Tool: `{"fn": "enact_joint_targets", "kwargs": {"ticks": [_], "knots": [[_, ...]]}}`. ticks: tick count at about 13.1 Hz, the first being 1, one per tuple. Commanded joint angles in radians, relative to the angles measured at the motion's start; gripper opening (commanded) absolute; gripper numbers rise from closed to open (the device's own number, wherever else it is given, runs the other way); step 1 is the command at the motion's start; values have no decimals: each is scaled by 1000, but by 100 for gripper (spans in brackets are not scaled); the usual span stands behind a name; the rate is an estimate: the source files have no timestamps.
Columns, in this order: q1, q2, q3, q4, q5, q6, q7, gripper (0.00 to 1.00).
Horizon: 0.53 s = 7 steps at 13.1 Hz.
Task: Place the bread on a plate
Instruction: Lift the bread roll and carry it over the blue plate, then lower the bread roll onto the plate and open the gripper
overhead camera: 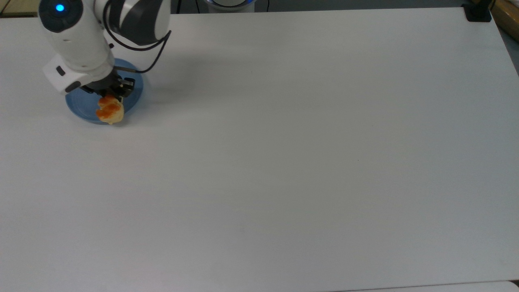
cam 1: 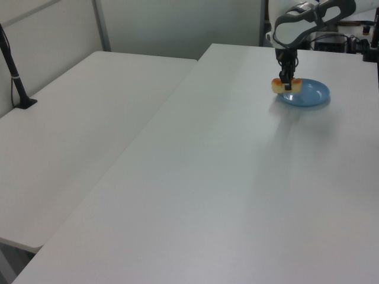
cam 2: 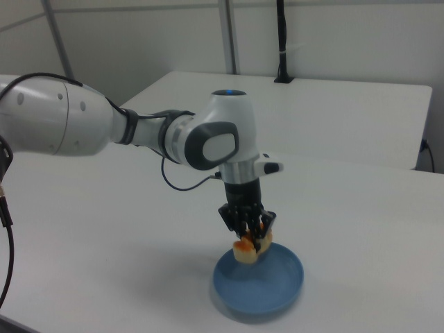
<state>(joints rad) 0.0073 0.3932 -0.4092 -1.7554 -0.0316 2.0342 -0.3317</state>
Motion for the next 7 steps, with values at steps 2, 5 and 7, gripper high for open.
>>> {"fn": "enact_joint_targets", "kwargs": {"ticks": [2, 5, 7], "knots": [[0, -46, -34, -133, 30, 129, -56, 34], [2, -46, -39, -144, 30, 130, -67, 61], [0, -46, -39, -144, 30, 127, -67, 95]]}}
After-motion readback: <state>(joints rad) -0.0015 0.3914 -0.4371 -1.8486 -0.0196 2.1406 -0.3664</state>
